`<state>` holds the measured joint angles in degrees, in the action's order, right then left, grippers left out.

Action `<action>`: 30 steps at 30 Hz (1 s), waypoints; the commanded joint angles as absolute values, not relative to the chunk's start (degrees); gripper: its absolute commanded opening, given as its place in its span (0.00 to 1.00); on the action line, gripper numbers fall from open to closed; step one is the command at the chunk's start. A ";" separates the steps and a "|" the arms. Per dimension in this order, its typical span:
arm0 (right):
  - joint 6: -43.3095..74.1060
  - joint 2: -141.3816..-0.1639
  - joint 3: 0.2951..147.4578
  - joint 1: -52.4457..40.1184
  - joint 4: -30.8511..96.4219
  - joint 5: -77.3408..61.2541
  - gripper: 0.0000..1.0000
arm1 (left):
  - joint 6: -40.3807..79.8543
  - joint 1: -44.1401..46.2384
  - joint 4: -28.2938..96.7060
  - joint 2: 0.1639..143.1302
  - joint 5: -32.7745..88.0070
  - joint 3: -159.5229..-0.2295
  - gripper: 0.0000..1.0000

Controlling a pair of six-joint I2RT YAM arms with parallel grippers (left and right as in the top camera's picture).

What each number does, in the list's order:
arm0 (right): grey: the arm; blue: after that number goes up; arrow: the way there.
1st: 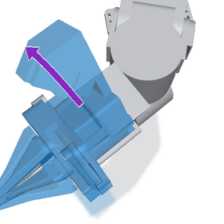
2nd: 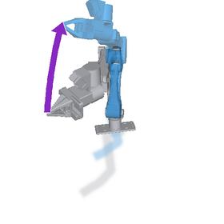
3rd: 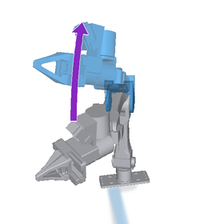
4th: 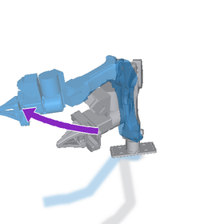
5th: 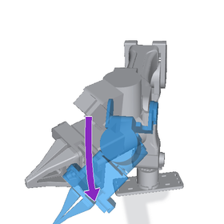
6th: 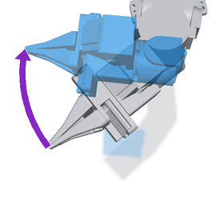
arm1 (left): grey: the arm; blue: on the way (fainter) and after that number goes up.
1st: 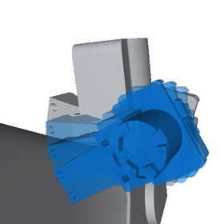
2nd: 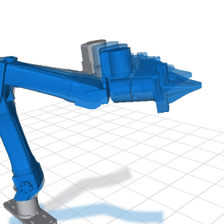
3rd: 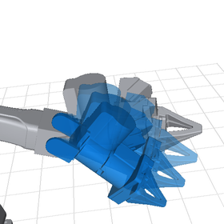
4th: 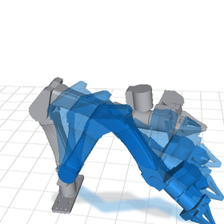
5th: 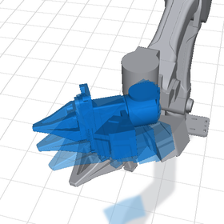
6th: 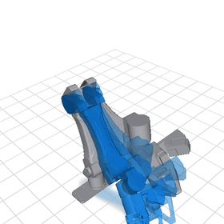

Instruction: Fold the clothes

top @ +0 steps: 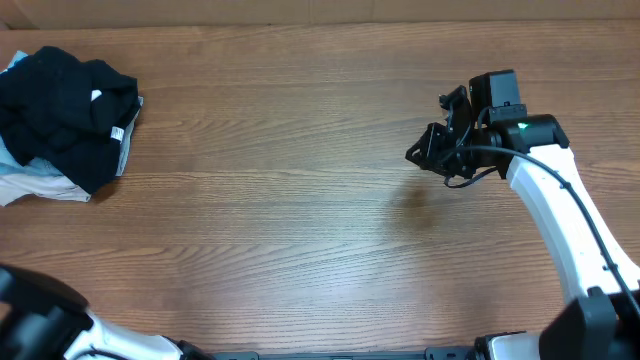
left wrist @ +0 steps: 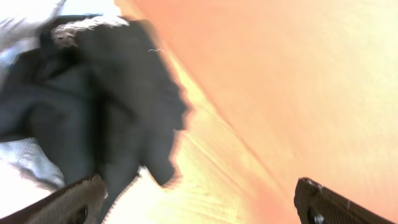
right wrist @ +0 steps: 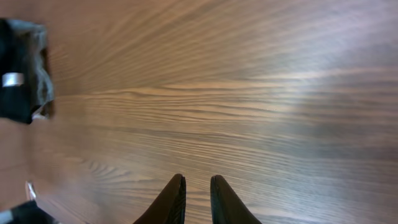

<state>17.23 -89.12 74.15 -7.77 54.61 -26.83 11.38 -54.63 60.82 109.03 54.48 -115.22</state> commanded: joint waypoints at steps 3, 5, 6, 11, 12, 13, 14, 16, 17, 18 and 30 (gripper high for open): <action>16.03 -78.41 78.54 -12.27 52.58 -22.28 0.18 | -15.68 -48.21 72.40 93.08 58.19 -118.69 1.00; 16.03 -75.07 80.09 -14.26 52.60 -17.89 0.18 | -17.61 -43.77 74.67 88.18 55.22 -118.69 1.00; 16.05 -73.34 80.84 -15.25 52.58 -15.62 0.18 | -18.11 -41.15 75.20 85.65 53.49 -118.69 1.00; 16.05 -64.64 83.02 -17.30 51.68 -10.04 0.58 | -18.02 -24.97 74.37 73.52 36.49 -118.67 1.00; 16.05 -63.09 83.02 -17.30 51.37 -10.07 1.00 | -17.98 -21.74 74.81 71.44 32.42 -118.67 1.00; 16.05 -61.73 83.02 -17.28 51.24 -10.09 1.00 | -17.93 -18.70 75.42 69.67 29.02 -118.67 1.00; 16.05 -60.49 83.02 -17.30 51.31 -10.09 1.00 | -17.63 -16.14 76.18 68.25 26.44 -118.67 1.00; 16.05 -58.57 83.00 -17.30 51.68 -10.09 1.00 | -16.62 -12.43 77.69 65.82 22.72 -118.67 1.00; 16.05 -57.87 83.00 -17.30 51.92 -10.09 1.00 | -16.49 -11.27 78.83 64.90 21.56 -118.67 1.00; 16.05 -57.39 83.00 -17.30 52.10 -10.09 1.00 | -16.51 -10.55 80.16 64.20 20.71 -118.67 1.00; 16.05 -58.54 82.96 -17.30 54.85 -10.09 1.00 | -16.51 -10.31 84.25 63.37 22.41 -118.61 1.00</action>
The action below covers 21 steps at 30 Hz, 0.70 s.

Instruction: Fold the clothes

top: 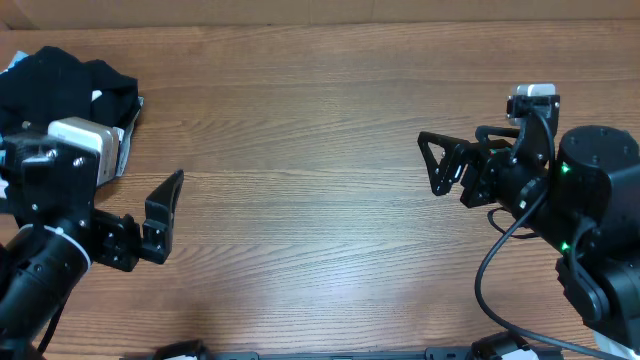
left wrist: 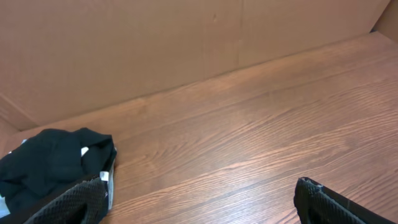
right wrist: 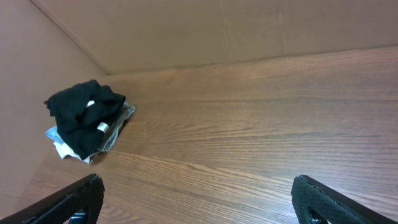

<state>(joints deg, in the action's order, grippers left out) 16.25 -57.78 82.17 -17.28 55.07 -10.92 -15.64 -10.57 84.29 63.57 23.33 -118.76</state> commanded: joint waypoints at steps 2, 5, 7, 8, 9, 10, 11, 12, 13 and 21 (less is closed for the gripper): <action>16.05 -59.40 82.96 -17.30 54.85 -10.09 1.00 | -16.51 -10.31 84.23 63.37 22.41 -118.61 1.00; 16.05 -60.86 82.96 -17.30 55.11 -10.09 1.00 | -16.51 -10.31 84.25 63.35 22.41 -118.61 1.00; 15.84 -61.28 82.78 -17.74 57.56 -9.82 1.00 | -16.51 -10.31 84.25 63.35 22.41 -118.61 1.00; 14.04 -60.88 82.72 -17.78 58.52 -7.46 1.00 | -16.51 -10.31 84.25 63.37 22.41 -118.61 1.00; 13.15 -60.16 82.72 -17.76 58.57 -5.76 1.00 | -16.51 -10.31 84.25 63.37 22.41 -118.61 1.00; 12.99 -59.18 82.61 -17.50 58.28 -3.77 1.00 | -16.51 -10.31 84.25 63.37 22.41 -118.61 1.00; 12.97 -57.74 82.39 -17.32 57.43 -1.43 1.00 | -16.51 -10.31 84.25 63.35 22.41 -118.61 1.00; 12.45 -55.94 81.84 -17.21 55.88 1.37 1.00 | -16.51 -10.31 84.25 63.35 22.41 -118.61 1.00; 10.35 -53.82 80.99 -17.17 53.74 3.42 1.00 | -16.51 -10.31 84.25 63.35 22.41 -118.61 1.00; -0.23 -35.88 66.22 -6.17 43.99 3.31 1.00 | -16.51 -10.31 84.25 63.37 22.41 -118.61 1.00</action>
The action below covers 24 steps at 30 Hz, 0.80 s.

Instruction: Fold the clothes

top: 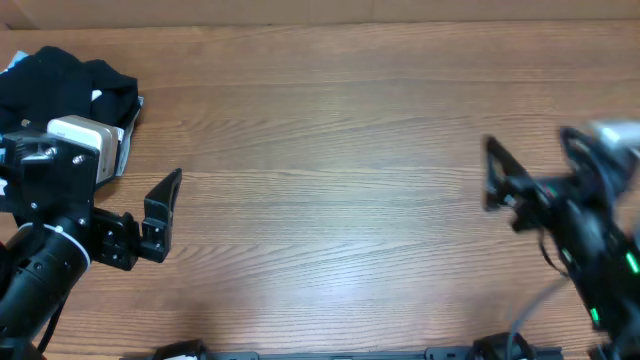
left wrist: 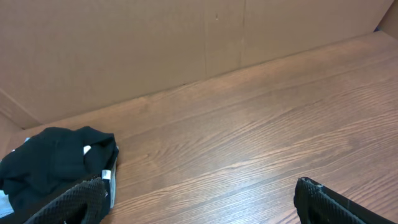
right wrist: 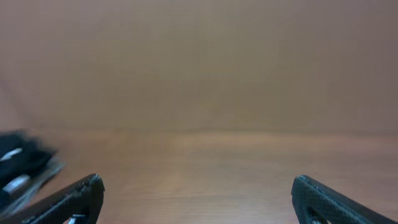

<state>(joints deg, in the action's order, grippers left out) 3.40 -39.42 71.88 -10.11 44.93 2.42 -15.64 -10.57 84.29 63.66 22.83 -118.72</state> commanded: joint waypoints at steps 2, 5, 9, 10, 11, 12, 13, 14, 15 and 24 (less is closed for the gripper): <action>-0.23 -32.36 60.16 -2.98 40.60 1.69 1.00 | -16.51 -10.31 84.25 63.35 22.41 -118.61 1.00; -0.25 -26.94 48.58 0.30 33.58 -1.63 1.00 | -16.51 -10.31 84.23 63.37 22.41 -118.61 1.00; -0.23 -20.14 35.00 1.15 24.29 -5.67 1.00 | -16.51 -10.31 84.23 63.37 22.41 -118.61 1.00; -0.23 -18.20 31.51 1.17 22.11 -6.46 1.00 | -16.51 -10.31 84.25 63.35 22.41 -118.61 1.00; -0.21 -16.23 28.23 1.15 20.49 -6.94 1.00 | -16.51 -10.31 84.25 63.35 22.41 -118.61 1.00; -0.23 -14.15 25.06 1.21 19.22 -6.98 1.00 | -16.51 -10.31 84.25 63.35 22.41 -118.61 1.00; -0.23 -11.70 21.58 1.43 18.15 -6.98 1.00 | -16.51 -10.31 84.25 63.35 22.41 -118.61 1.00; -0.23 -9.85 19.25 1.69 17.41 -7.01 1.00 | -16.51 -10.31 84.25 63.35 22.41 -118.61 1.00; -0.21 -7.18 16.16 2.09 16.14 -7.03 1.00 | -16.51 -10.31 84.25 63.35 22.41 -118.61 1.00; -0.03 -0.12 1.04 3.36 2.85 -7.84 1.00 | -16.51 -10.31 84.25 63.35 22.41 -118.61 1.00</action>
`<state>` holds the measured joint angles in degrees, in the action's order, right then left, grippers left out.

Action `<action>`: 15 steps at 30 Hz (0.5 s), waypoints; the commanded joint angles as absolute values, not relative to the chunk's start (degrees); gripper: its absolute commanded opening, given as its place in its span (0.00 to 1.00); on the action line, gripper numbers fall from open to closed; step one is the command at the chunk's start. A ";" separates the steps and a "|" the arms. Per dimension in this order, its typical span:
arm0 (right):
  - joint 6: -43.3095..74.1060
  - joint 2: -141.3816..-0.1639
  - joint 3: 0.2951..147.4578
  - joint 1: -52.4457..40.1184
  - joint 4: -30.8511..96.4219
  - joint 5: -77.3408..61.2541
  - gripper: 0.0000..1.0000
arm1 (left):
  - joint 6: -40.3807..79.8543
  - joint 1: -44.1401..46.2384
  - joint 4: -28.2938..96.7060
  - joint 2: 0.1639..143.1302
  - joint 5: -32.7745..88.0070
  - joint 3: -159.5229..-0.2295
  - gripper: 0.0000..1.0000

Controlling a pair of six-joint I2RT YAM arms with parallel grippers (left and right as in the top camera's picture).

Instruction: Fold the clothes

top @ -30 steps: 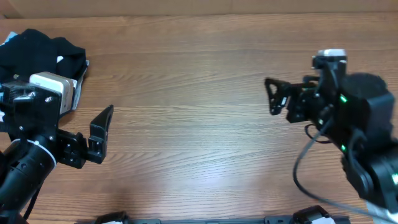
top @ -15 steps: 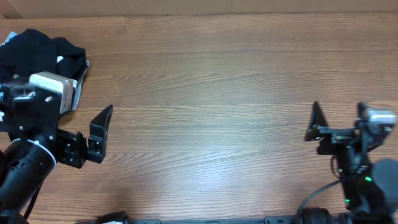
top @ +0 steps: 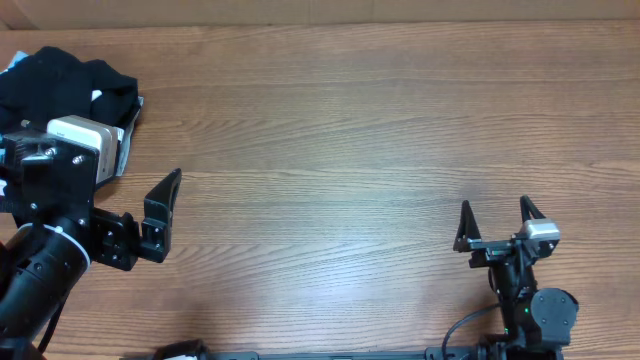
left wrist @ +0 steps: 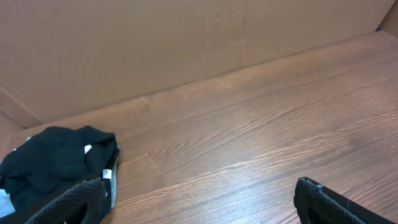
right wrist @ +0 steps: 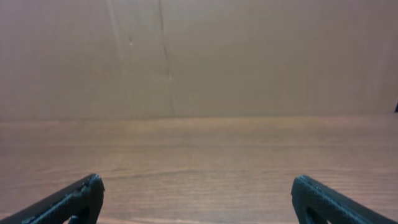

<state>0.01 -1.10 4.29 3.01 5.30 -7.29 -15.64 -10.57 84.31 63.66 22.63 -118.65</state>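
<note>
The clothes (top: 65, 85) are a crumpled heap at the table's far left corner, a black garment on top of pale ones. The left wrist view shows the clothes (left wrist: 56, 162) low at the left, behind one finger. My left gripper (top: 150, 215) hangs in front of the heap, a little to its right, and does not touch it. In its own view the left gripper (left wrist: 199, 190) is wide open and empty. Near the front edge on the right, my right gripper (top: 494, 215) points at the back wall. That right gripper (right wrist: 196, 186) is also wide open and empty.
The wooden table (top: 330, 150) runs across the whole overhead view. A brown cardboard wall (left wrist: 155, 50) stands along its far edge, and this cardboard wall (right wrist: 249, 56) fills the upper half of the right wrist view.
My right arm has gone from the right edge at mid-table to the front right, near the table's front edge. Its view is now sharp and level. The left arm and the clothes have not moved.
At first my right gripper was shut over the right side of the table, and my open left gripper was close to the clothes. Then both grippers stood open, the left in front of the heap and the right at mid-right. Now the right sits at the front.
</note>
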 commanded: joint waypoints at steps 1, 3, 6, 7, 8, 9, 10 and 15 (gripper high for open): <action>-0.08 -0.12 0.40 3.38 3.14 -7.33 1.00 | -16.51 -10.31 84.25 63.35 22.41 -118.61 1.00; -0.05 -0.12 0.45 3.36 3.92 -6.59 1.00 | -16.51 -10.31 84.25 63.35 22.41 -118.61 1.00; -0.05 -0.12 0.45 3.36 3.99 -6.52 1.00 | -16.51 -10.31 84.25 63.35 22.41 -118.61 1.00; -0.05 -0.14 0.45 3.36 3.99 -6.52 1.00 | -16.51 -10.31 84.25 63.35 22.41 -118.61 1.00; -0.05 -0.14 0.45 3.36 3.99 -6.52 1.00 | -16.51 -10.31 84.25 63.35 22.41 -118.61 1.00; -0.05 -0.14 0.45 3.36 3.99 -6.52 1.00 | -16.51 -10.31 84.25 63.37 22.41 -118.61 1.00; -0.05 -0.14 0.45 3.36 3.99 -6.52 1.00 | -16.51 -10.31 84.25 63.37 22.41 -118.61 1.00; -0.05 -0.14 0.45 3.36 3.99 -6.52 1.00 | -16.51 -10.31 84.23 63.35 22.41 -118.61 1.00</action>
<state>0.01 -0.84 1.04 3.01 4.32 -7.05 -15.64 -10.57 84.31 63.66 22.63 -118.65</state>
